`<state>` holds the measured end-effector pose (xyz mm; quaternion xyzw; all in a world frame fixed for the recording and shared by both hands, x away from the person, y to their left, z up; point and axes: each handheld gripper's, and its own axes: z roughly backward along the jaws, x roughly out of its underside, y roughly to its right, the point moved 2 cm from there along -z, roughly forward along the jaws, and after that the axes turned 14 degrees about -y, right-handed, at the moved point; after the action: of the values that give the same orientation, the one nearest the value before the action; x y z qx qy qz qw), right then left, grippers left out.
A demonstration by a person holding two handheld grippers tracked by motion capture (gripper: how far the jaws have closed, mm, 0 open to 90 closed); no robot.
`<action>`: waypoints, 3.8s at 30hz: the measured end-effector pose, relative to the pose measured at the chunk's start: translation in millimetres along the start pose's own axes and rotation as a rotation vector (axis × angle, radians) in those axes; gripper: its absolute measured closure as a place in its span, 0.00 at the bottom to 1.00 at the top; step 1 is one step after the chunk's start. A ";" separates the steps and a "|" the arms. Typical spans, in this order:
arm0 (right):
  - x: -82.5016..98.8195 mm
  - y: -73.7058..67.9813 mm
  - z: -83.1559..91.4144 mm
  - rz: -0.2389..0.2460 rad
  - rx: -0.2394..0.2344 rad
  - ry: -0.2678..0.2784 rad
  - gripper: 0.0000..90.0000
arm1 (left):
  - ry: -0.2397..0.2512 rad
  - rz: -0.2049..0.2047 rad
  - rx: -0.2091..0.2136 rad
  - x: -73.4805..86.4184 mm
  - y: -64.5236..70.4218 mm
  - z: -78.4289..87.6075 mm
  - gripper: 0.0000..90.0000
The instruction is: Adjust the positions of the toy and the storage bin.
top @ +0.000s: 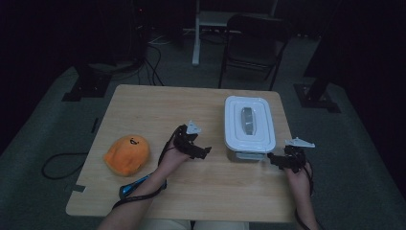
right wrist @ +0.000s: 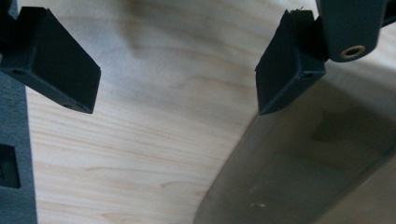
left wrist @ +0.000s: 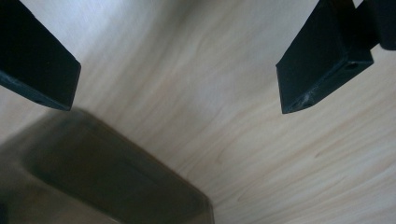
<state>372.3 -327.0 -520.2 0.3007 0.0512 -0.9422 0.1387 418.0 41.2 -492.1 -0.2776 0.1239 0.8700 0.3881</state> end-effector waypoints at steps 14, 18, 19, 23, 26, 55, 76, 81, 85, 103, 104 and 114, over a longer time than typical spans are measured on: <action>-24.4 14.3 -17.7 -0.021 0.013 0.034 0.16 | -0.009 0.042 -0.016 -41.3 -10.9 -37.9 0.00; -32.5 20.8 -20.6 -0.032 -0.017 0.060 0.18 | 0.004 0.061 -0.009 -48.4 -14.5 -41.0 0.00; -34.6 22.2 -21.6 -0.037 -0.019 0.058 0.18 | 0.004 0.062 -0.007 -50.4 -15.4 -42.2 0.00; -43.6 23.9 -26.1 -0.047 -0.028 0.056 0.18 | -0.016 0.045 -0.028 -56.3 -16.8 -47.9 0.00; -48.8 22.3 -31.2 -0.045 -0.040 0.050 0.18 | -0.013 0.062 -0.026 -60.0 -17.0 -49.4 0.00; -59.4 -9.1 -35.2 0.061 -0.081 0.052 0.31 | -0.035 0.040 -0.064 -44.2 -19.9 -27.0 0.01; -74.2 -66.3 -42.5 0.186 -0.139 0.046 0.31 | -0.061 0.050 -0.116 5.3 -38.2 12.6 0.00; -76.5 -77.0 -43.8 0.214 -0.166 0.040 0.32 | -0.053 0.063 -0.118 18.6 -37.1 20.9 0.00; -75.8 -81.6 -42.9 0.239 -0.176 0.041 0.32 | -0.046 0.059 -0.119 26.5 -32.8 24.1 0.00; -55.7 -78.4 -27.4 0.316 -0.258 0.072 0.34 | -0.048 -0.001 -0.091 41.4 5.7 34.1 0.00; -54.1 -77.8 -26.5 0.318 -0.263 0.074 0.34 | -0.047 -0.003 -0.090 41.8 9.4 34.3 0.00; -34.5 -74.4 -13.5 0.335 -0.264 0.094 0.34 | -0.044 -0.031 -0.063 51.5 32.4 40.4 0.00</action>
<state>384.9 -245.5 -510.2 0.3279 0.1301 -0.8760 0.3290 350.2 68.3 -488.9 -0.2722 0.0835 0.8733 0.3952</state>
